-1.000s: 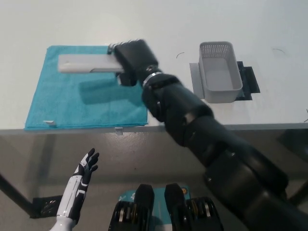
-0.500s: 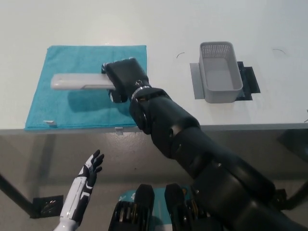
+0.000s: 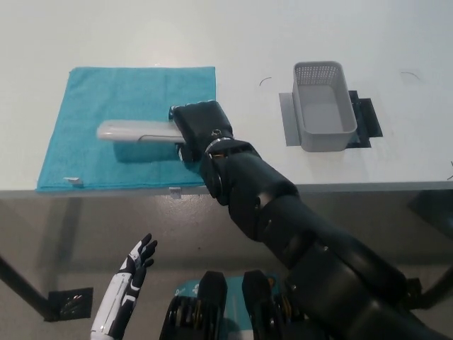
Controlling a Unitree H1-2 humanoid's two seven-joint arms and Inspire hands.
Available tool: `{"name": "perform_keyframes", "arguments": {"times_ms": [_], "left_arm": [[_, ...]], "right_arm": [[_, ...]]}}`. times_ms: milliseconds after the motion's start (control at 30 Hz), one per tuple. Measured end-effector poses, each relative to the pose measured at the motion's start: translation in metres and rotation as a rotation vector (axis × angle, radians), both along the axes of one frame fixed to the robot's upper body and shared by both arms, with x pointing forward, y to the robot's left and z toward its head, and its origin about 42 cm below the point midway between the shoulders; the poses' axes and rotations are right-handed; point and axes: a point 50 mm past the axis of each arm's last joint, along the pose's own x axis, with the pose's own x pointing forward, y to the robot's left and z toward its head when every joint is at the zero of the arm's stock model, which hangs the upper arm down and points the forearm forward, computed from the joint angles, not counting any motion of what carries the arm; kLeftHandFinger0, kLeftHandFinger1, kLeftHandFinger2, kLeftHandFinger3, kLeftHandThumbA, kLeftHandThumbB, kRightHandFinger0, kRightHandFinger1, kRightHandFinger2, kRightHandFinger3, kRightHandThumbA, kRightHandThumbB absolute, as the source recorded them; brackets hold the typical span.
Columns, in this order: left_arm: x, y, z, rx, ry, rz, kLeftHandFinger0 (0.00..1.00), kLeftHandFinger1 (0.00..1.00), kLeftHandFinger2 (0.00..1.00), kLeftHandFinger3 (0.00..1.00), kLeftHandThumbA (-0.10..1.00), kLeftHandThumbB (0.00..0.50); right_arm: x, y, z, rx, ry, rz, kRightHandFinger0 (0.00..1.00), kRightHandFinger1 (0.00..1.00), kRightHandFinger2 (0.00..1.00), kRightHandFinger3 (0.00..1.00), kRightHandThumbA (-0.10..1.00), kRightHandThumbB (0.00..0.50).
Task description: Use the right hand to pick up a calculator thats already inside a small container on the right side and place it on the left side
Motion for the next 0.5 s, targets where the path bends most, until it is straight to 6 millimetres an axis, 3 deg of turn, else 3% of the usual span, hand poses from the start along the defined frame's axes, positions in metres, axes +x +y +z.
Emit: {"name": "perform_keyframes", "arguments": {"times_ms": [133, 500], "left_arm": [[0.0, 0.0, 0.0, 0.001, 0.002, -0.004, 1.0, 1.0, 1.0, 1.0, 1.0, 0.0], [0.0, 0.0, 0.0, 0.003, 0.006, -0.005, 1.0, 1.0, 1.0, 1.0, 1.0, 0.0]], "right_arm": [[0.002, -0.002, 0.002, -0.006, 0.055, -0.041, 1.0, 1.0, 1.0, 1.0, 0.74, 0.5], [0.013, -0.005, 0.024, 0.112, 0.174, -0.104, 1.0, 1.0, 1.0, 1.0, 0.8, 0.5]]}}
